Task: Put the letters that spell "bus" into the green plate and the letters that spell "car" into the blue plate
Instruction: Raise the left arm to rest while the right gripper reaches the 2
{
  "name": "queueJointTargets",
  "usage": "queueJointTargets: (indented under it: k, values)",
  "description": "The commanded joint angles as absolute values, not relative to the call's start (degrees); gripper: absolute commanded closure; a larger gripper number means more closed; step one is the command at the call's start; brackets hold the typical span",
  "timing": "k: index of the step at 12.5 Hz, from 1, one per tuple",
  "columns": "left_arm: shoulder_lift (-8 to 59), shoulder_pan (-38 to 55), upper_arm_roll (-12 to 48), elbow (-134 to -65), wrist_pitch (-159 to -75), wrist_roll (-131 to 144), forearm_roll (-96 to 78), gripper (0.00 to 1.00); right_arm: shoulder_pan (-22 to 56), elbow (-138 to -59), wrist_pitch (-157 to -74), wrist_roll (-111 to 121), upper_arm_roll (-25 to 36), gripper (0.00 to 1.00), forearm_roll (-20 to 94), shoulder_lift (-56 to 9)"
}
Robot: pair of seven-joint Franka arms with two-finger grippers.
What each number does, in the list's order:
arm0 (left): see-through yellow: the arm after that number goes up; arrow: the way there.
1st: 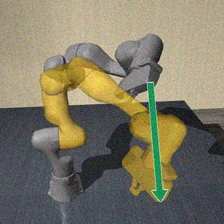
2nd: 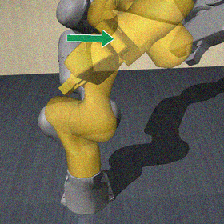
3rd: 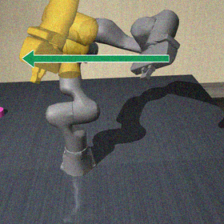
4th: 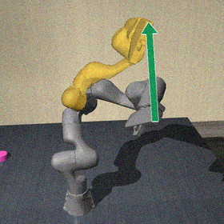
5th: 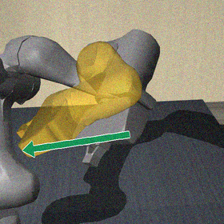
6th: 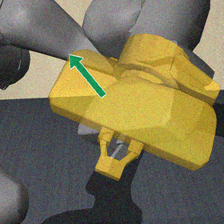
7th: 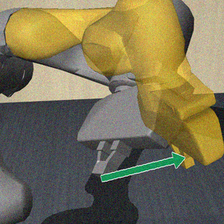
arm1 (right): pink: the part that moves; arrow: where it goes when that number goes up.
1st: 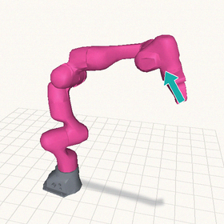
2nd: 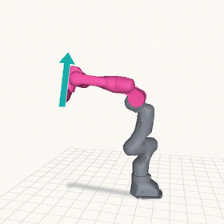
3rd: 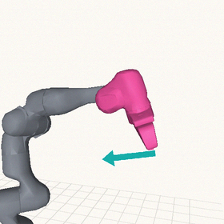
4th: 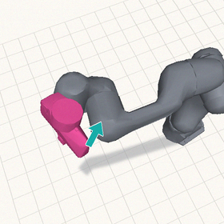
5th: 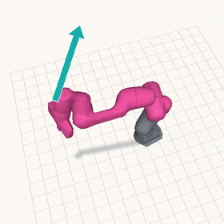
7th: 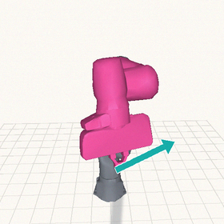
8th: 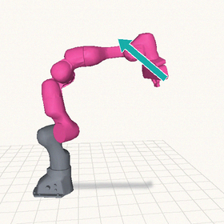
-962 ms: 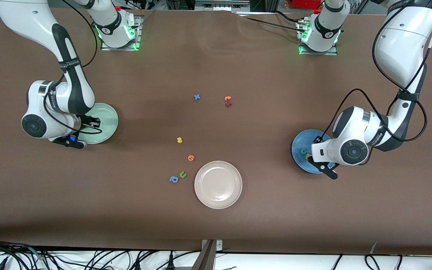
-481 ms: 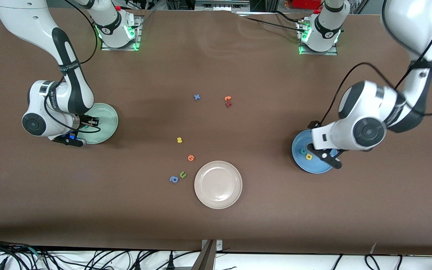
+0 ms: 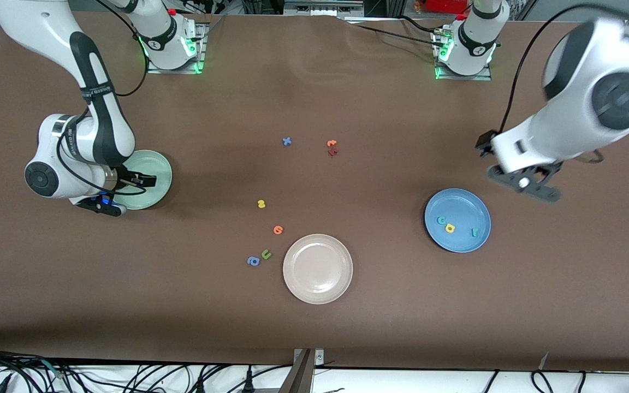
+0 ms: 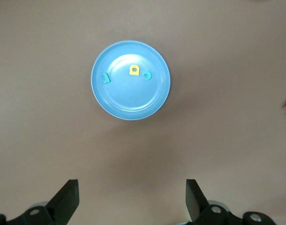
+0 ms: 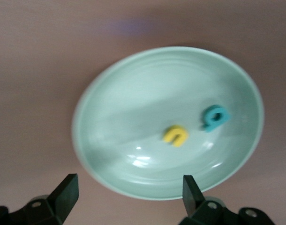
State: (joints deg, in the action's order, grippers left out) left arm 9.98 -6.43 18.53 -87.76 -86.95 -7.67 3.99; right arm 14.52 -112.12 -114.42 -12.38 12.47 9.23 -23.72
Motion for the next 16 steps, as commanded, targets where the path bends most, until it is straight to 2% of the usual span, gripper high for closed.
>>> queueJointTargets:
  k: [1,2,4,8,9,14,16]
  values:
    - [6.24,-0.64,5.68,-89.12,-88.94,-7.91,-3.05,0.00,15.47,-108.39,-115.04,-20.10,6.79,0.02,10.37,-23.29]
    - [5.11,2.86,2.58,-89.30,-89.64,-6.78,-3.42,0.00,16.34,-106.37,-115.57,-23.61,4.85,0.02,10.20,-23.81]
    - [2.91,3.78,2.37,-89.64,-90.09,-0.65,-0.90,0.00,20.54,-104.07,-118.54,-25.93,3.08,0.02,9.85,-24.69]
    - [-6.12,3.68,2.37,-100.00,-90.97,-0.53,-0.53,0.00,30.39,-103.97,-133.03,-25.75,2.72,0.02,10.11,-29.25]
    - [-6.41,3.95,2.37,-100.37,-90.71,-0.70,-0.44,0.00,31.89,-103.97,-135.85,-25.93,2.72,0.04,10.11,-30.66]
    - [-5.19,3.52,2.37,-97.48,-90.18,-0.44,-0.44,0.00,33.22,-103.80,-144.30,-24.61,2.81,0.06,5.90,-35.59]
    - [-2.74,3.43,2.55,-94.15,-88.51,-0.09,-0.44,0.00,33.31,-103.71,-148.08,-24.96,2.81,0.09,3.96,-37.61]
